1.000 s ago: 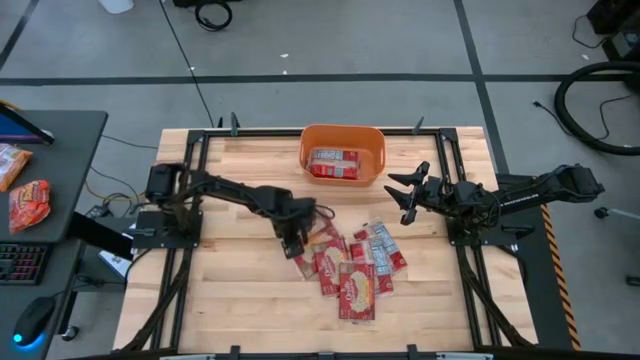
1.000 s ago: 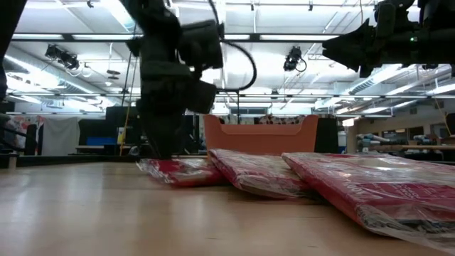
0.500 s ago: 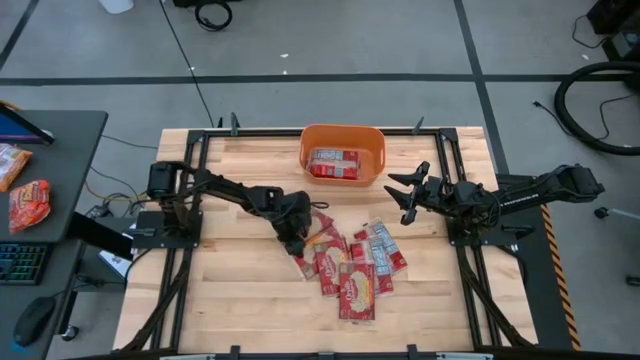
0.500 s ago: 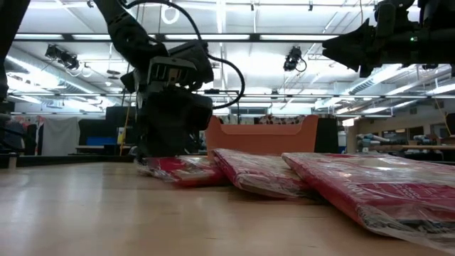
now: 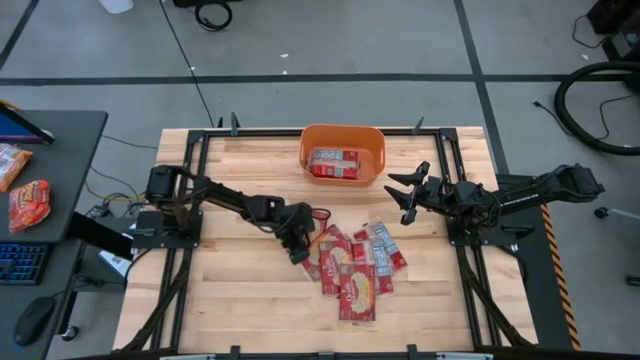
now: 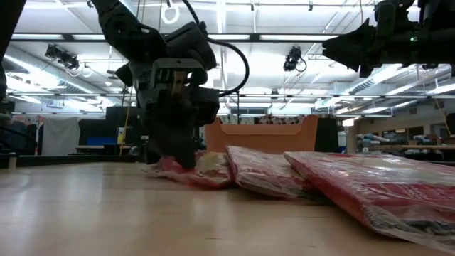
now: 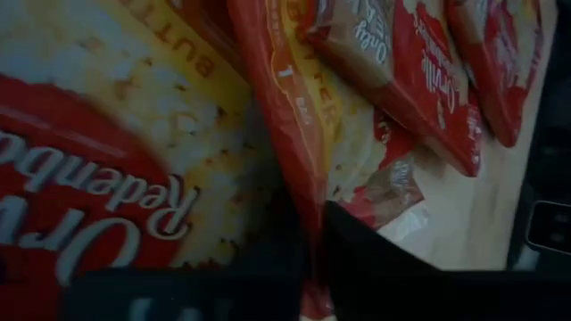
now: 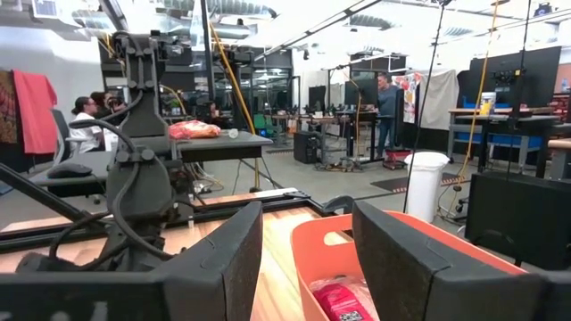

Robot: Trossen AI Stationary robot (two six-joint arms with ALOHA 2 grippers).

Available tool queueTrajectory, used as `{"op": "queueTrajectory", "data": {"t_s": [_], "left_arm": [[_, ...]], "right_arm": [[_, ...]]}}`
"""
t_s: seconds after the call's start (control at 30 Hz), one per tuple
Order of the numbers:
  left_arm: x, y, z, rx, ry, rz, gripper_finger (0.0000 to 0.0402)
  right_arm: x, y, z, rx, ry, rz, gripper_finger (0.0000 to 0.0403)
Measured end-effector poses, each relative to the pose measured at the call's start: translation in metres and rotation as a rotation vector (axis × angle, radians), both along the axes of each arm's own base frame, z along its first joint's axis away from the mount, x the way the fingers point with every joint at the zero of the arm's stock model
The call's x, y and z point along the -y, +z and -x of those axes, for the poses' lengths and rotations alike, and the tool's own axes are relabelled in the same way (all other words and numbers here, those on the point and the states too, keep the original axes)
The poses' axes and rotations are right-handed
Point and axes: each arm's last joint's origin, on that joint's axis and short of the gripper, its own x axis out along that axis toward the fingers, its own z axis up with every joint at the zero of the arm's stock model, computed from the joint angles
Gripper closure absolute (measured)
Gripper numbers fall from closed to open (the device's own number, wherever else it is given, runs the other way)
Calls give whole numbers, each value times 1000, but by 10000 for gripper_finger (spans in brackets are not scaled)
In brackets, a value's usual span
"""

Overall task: Sort popcorn bags into baskets
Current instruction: Put the red popcorn bag into the orange bin

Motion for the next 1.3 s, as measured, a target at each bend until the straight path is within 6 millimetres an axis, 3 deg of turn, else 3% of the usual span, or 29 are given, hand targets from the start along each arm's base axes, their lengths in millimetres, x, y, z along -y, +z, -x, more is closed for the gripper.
{"op": "queueTrajectory", "data": {"t_s": [0.13, 0.27, 0.5, 0.8, 0.97, 1.13, 1.3], "left_arm": [[-1, 10, 1, 1, -18, 17, 389], [-4, 42, -2, 4, -67, -50, 392], [-12, 110, -12, -38, -129, -404, 394], [-35, 180, -29, 97, -128, -780, 395], [-74, 193, -28, 66, -55, -923, 396], [-120, 192, -19, 4, -22, -971, 396], [-148, 194, -14, 7, -41, -1051, 396]], "right_arm": [[0, 0, 0, 0, 0, 0, 223], [0, 0, 0, 0, 0, 0, 223], [0, 0, 0, 1, 1, -2, 223], [0, 0, 0, 1, 0, -2, 223], [0, 0, 0, 1, 1, -2, 223], [0, 0, 0, 2, 1, -2, 223], [0, 0, 0, 4, 0, -1, 223]]}}
